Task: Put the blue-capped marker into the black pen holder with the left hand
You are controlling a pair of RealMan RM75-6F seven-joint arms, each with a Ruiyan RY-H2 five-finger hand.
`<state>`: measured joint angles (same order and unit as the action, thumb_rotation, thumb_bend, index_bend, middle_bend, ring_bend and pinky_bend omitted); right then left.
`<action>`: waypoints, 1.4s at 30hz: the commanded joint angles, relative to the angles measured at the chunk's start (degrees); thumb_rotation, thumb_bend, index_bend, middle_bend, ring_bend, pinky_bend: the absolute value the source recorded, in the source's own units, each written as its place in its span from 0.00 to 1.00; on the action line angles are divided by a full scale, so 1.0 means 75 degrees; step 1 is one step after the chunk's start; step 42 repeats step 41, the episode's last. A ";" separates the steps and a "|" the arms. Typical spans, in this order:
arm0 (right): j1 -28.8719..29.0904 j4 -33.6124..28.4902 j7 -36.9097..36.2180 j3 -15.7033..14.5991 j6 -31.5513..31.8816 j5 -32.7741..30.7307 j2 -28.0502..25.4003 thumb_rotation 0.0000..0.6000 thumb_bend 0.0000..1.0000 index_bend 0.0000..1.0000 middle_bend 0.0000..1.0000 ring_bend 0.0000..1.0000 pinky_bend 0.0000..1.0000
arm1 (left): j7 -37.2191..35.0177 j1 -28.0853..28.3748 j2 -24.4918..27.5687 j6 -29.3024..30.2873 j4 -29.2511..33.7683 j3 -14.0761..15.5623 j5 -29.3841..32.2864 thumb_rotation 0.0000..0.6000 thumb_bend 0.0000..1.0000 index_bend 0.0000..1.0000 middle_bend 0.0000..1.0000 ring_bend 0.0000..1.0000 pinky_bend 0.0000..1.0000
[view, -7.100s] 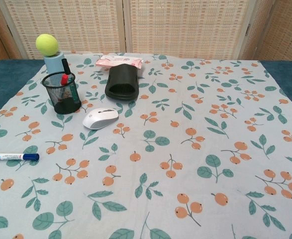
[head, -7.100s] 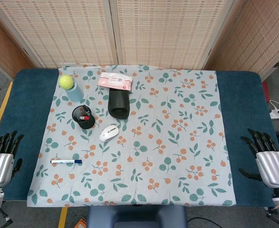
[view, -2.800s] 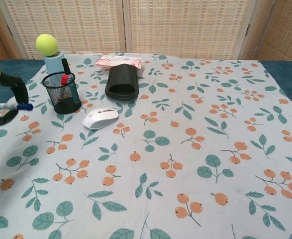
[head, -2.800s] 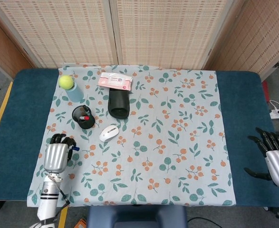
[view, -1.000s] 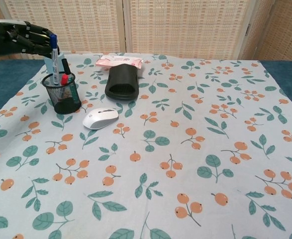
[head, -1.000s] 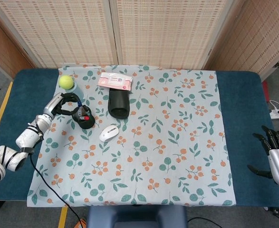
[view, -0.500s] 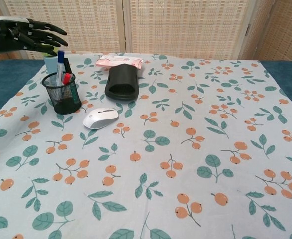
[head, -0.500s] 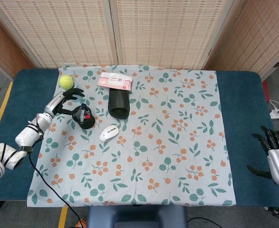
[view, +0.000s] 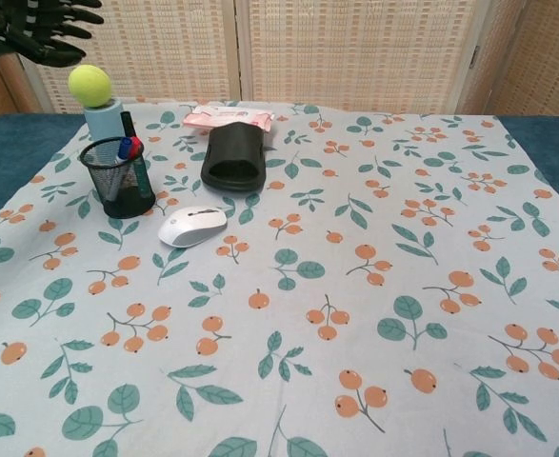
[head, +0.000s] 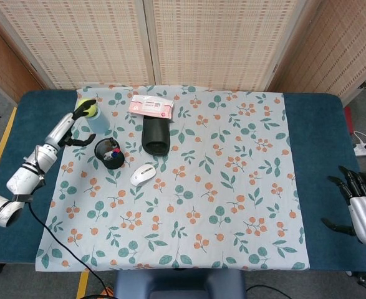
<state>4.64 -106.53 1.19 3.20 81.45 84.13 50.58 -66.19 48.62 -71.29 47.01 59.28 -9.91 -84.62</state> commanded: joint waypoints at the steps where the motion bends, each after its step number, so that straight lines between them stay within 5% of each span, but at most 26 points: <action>1: 0.0022 -0.0005 -0.0042 -0.0046 -0.0035 0.0123 -0.0012 1.00 0.00 0.18 0.00 0.04 0.00 | 0.7378 -0.1798 0.1433 0.3284 0.3230 -0.0292 0.1151 1.00 0.39 0.08 0.03 0.00 0.09; 5: 0.0054 -0.0040 -0.0112 -0.0164 -0.0077 0.0469 -0.0035 1.00 0.00 0.18 0.00 0.04 0.00 | 1.0705 -0.2946 0.1758 0.4911 0.4885 0.0362 0.1073 1.00 0.39 0.08 0.04 0.00 0.09; 8: 0.0085 -0.0062 -0.0152 -0.0259 -0.0117 0.0734 -0.0034 1.00 0.00 0.18 0.00 0.04 0.00 | 1.1541 -0.3746 0.1644 0.5575 0.5364 0.1053 0.0717 1.00 0.39 0.08 0.04 0.00 0.08; 13: 0.0138 -0.0068 -0.0145 -0.0345 -0.0222 0.0893 -0.0031 1.00 0.00 0.18 0.00 0.04 0.00 | 1.1245 -0.4702 0.1079 0.6173 0.4818 0.1526 0.0684 1.00 0.39 0.09 0.04 0.00 0.07; 24: 0.0174 -0.0103 -0.0075 -0.0388 -0.0284 0.0885 -0.0030 1.00 0.00 0.18 0.00 0.04 0.00 | 0.9740 -0.5326 0.0530 0.5675 0.3197 0.1283 0.1334 1.00 0.39 0.11 0.04 0.00 0.07; 42: 0.0243 -0.0097 0.0095 -0.0360 -0.0425 0.0632 0.0017 1.00 0.00 0.18 0.00 0.04 0.00 | 0.9569 -0.5368 0.0525 0.5115 0.3092 0.1055 0.1150 1.00 0.39 0.09 0.03 0.00 0.07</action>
